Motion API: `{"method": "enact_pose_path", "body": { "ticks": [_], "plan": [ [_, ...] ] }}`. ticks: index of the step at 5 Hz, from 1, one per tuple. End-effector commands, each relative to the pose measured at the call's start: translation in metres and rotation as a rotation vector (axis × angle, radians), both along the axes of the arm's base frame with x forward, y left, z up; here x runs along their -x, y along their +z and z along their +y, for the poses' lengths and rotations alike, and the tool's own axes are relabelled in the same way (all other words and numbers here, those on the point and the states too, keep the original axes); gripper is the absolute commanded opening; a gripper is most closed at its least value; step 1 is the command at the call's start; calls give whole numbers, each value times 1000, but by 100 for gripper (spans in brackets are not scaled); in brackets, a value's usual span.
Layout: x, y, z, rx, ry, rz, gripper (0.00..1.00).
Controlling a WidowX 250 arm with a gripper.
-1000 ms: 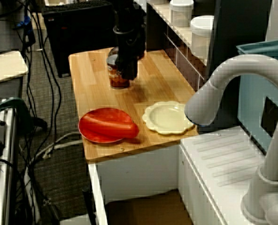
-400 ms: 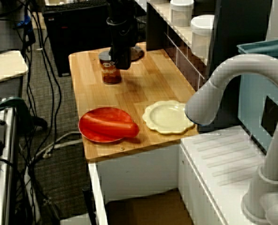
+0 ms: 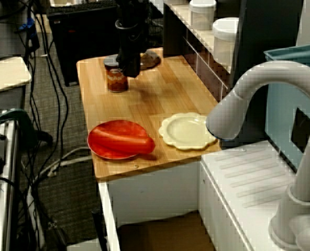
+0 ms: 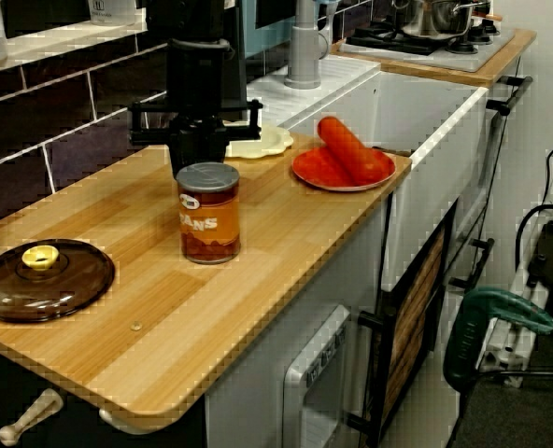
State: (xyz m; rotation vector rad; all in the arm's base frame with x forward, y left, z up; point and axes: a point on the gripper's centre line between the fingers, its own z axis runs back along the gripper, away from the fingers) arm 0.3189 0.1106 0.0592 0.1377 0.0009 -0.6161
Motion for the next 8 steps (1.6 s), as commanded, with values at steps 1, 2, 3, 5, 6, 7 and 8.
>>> {"method": "enact_pose_path", "body": {
  "ticks": [1,2,3,5,6,7,8],
  "plan": [
    [2,17,3,19,-27,-25,0],
    [-2,22,-16,70,-20,-44,56],
    [-5,28,-38,91,0,-66,100],
    [-2,32,-72,78,5,-91,100],
    [7,33,-86,65,-22,-89,100],
    [20,39,-98,68,-56,-92,100],
    [30,44,-109,68,-68,-101,100]
  ]
}}
